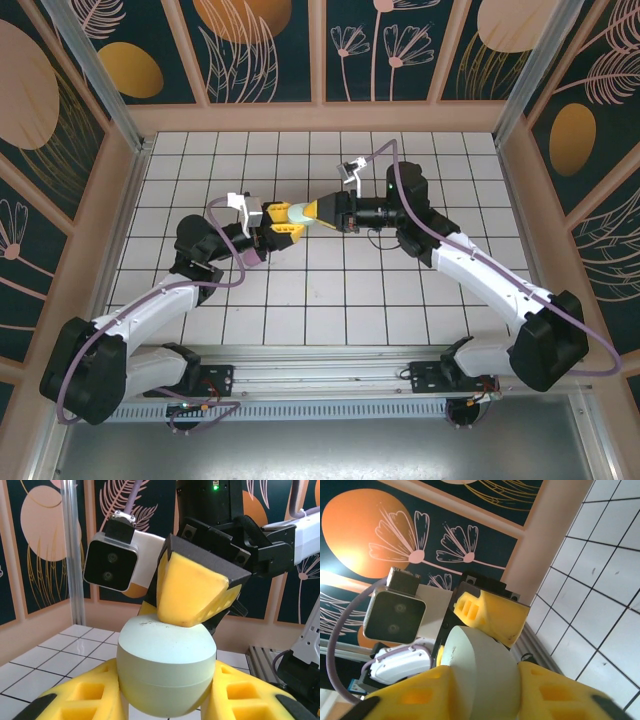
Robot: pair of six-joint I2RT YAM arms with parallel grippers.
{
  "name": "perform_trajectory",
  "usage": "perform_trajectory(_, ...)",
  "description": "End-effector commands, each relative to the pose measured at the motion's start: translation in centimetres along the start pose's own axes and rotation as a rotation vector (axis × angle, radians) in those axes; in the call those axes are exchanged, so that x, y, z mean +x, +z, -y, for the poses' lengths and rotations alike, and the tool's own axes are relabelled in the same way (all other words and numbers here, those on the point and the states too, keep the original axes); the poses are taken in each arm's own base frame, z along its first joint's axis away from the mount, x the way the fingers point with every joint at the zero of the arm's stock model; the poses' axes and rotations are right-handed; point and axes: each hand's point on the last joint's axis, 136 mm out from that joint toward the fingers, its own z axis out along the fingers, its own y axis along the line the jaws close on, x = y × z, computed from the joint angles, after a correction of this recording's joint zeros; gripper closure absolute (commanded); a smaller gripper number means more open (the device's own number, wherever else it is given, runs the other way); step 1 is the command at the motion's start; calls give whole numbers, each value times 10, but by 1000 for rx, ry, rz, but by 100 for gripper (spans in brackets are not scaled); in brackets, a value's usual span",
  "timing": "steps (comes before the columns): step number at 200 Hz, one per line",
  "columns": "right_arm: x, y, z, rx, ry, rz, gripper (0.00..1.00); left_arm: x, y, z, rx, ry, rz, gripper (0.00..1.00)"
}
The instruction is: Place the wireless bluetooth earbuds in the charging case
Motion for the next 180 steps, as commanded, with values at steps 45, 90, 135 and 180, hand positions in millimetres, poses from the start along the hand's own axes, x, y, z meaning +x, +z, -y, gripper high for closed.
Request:
perform_trajectory(45,-15,-11,17,63,-7,54,82,0,-8,-15,-142,65,-24,52)
perform_trajectory(90,-27,-41,82,290,28,132,82,19,-35,-44,-406,77,-105,29)
perform_trajectory(135,-7,-62,170,491,78,88,83,34,-52,-50,-499,59,-129,26)
perform_trajectory(180,19,-104,259,611,177,126,87,45,-56,-50,-512,30,-143,26)
